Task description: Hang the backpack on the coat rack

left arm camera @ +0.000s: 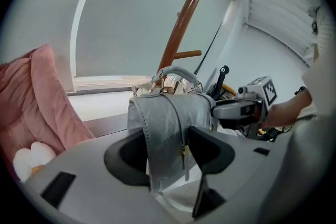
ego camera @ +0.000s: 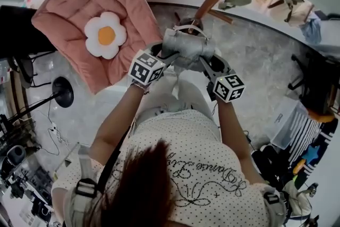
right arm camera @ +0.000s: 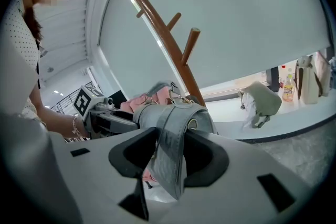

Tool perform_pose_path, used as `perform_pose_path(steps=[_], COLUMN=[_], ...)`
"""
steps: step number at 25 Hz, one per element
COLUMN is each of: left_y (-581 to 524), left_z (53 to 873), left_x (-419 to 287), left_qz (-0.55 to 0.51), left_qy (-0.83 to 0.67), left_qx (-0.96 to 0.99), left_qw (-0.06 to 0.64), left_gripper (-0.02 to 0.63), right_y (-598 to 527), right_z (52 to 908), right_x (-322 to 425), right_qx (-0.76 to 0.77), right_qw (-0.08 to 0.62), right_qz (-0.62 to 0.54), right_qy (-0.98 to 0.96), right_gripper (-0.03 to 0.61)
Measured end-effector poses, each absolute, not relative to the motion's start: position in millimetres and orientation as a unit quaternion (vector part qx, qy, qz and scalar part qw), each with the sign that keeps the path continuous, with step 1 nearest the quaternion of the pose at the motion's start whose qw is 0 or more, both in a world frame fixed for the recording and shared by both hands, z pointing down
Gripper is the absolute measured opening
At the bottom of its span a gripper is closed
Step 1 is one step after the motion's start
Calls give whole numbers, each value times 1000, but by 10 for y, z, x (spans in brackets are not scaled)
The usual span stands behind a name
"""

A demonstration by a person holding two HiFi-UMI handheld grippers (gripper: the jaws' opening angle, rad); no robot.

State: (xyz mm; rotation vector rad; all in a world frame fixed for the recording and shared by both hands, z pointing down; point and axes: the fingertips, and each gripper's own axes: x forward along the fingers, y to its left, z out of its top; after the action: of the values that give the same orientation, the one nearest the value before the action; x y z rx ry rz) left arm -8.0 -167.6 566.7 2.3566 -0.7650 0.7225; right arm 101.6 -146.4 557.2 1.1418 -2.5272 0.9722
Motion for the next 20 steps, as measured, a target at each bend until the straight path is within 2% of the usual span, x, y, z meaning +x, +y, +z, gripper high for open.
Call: perform_pose_path(steps=[20], left_y=[-1789], left_z=[6167], left_x=[-9], left_qz=[310], left_qy=[-261], left_qx=[868], left_qw=[287], left_gripper=[236], right_y=[-1463], right_z=[6064], right_x=[1070], right_qx=[389], right_qw=[144], right_qz=[355], right_qy=[-838], right_gripper=[153])
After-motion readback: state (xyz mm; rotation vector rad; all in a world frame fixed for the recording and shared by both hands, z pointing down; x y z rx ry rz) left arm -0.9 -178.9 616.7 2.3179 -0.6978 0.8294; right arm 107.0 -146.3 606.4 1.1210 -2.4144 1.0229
